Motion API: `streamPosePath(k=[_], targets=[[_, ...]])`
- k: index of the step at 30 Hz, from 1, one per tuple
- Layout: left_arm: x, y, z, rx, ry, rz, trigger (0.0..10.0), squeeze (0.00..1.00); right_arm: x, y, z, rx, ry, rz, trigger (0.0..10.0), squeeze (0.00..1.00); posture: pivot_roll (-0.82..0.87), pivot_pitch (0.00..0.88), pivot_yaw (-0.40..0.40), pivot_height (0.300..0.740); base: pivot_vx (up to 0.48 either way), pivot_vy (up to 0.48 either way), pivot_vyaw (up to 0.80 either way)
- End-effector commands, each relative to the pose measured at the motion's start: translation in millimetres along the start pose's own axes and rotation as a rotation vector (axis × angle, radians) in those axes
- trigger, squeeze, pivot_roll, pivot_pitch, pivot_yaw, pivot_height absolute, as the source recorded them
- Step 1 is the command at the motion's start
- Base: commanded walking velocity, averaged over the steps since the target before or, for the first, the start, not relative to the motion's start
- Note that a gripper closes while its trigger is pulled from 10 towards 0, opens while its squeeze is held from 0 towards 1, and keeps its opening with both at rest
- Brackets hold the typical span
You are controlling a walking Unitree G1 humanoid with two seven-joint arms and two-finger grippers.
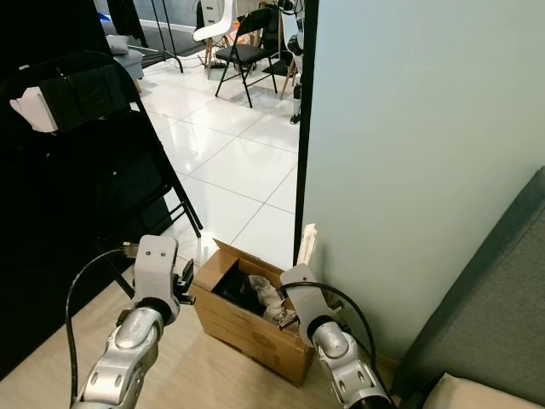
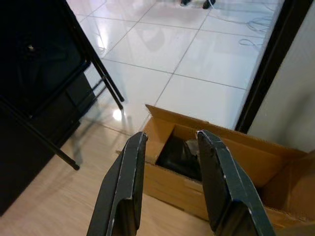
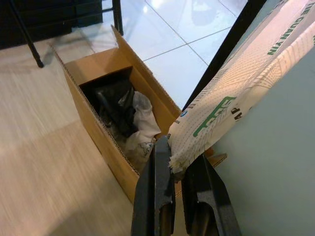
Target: Clean up the room
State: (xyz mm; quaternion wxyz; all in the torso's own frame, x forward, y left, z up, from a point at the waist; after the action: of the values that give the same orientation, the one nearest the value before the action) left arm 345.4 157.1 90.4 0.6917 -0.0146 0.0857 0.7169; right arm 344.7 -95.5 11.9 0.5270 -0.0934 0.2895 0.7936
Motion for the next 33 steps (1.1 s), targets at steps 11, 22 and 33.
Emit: streamPosePath(k=[11, 22, 33], targets=[[-2.5, -0.6, 1.8, -0.004, 0.023, -0.013, 10.0, 0.00, -4.7, 2.3, -1.4, -0.002, -0.031, -0.029, 10.0, 0.00, -0.01, 0.074, 0.024, 0.740, 0.302, 0.142, -0.44], [-10.6, 0.3, 0.1, 0.005, 0.010, -0.053, 10.0, 0.00, -4.0, 2.9, -1.0, -0.006, -0.026, -0.032, 10.0, 0.00, -0.01, 0.077, 0.025, 0.740, 0.000, 0.000, 0.00], [-12.1, 1.3, -0.4, 0.011, 0.012, -0.062, 10.0, 0.00, -2.6, 3.3, -2.1, -0.002, -0.028, -0.029, 10.0, 0.00, -0.01, 0.078, 0.024, 0.740, 0.000, 0.000, 0.00]])
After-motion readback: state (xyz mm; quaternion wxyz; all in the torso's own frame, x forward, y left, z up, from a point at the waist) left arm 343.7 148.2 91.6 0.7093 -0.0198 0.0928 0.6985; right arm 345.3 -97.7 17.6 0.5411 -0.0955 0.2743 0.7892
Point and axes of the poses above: a point about 5 cm out from each wrist's last joint towards the gripper, its own y axis pointing back from the gripper into the wrist, its own z axis along the axis of the wrist's last joint, x = y × z, the point moved 6 cm from there along -y, pointing out of the wrist towards the gripper, and after that the axes turned 13 degrees about y, right-handed, at the moved point
